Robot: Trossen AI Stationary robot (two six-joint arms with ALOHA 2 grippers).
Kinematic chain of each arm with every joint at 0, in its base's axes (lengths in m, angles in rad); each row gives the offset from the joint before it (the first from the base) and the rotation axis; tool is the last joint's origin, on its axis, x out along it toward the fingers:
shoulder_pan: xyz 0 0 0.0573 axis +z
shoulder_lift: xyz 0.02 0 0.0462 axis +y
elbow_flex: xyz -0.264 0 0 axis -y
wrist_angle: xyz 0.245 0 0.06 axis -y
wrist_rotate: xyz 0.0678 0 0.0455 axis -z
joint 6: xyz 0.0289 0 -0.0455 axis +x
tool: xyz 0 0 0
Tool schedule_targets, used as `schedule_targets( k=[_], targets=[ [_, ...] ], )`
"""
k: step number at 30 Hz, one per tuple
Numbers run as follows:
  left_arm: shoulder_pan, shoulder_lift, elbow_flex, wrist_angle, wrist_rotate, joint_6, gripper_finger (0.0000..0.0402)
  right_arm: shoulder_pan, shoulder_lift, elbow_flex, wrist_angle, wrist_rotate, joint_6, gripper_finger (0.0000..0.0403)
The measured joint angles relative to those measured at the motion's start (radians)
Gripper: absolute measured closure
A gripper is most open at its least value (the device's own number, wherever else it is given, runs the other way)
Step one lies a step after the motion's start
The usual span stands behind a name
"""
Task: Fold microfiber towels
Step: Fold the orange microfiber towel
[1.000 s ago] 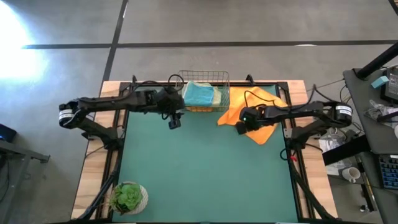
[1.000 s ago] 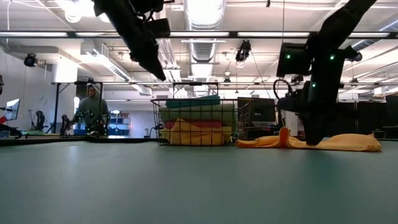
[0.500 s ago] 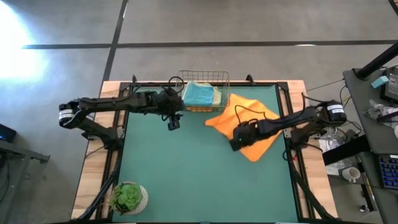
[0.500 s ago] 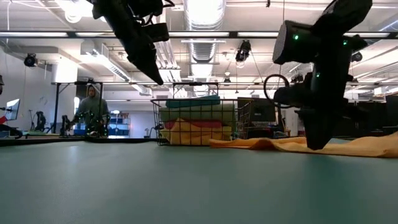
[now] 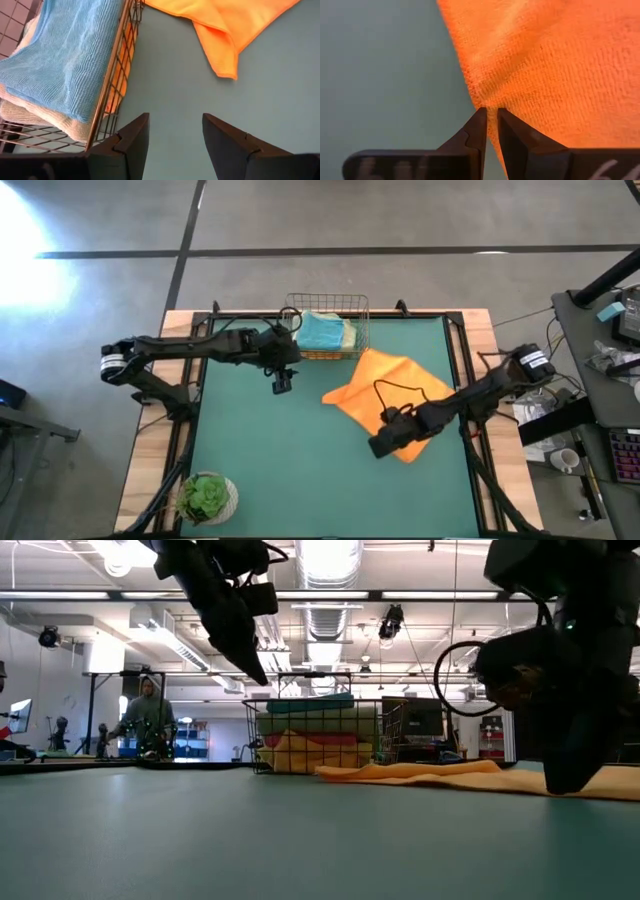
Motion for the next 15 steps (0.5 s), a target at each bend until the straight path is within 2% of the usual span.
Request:
schedule_targets(
  k=[3,9,11,15],
  targets=[
    [-0.002,0.0,0.0,0.0,0.0,0.0,0.0234,0.021,0.048,0.022,0.046,0.022,-0.002,0.0362],
    [-0.005,0.0,0.0,-0.001,0.0,0.0,0.0234,0.054,0.064,0.135,0.01,0.171,-0.081,0.0368],
    [-0.005,0.0,0.0,-0.002,0.0,0.0,0.0234,0.061,0.051,0.177,-0.076,0.215,-0.08,0.0374],
    [-0.005,0.0,0.0,-0.021,0.0,0.0,0.0234,0.077,0.042,0.267,-0.382,0.286,-0.034,0.0385]
  ],
)
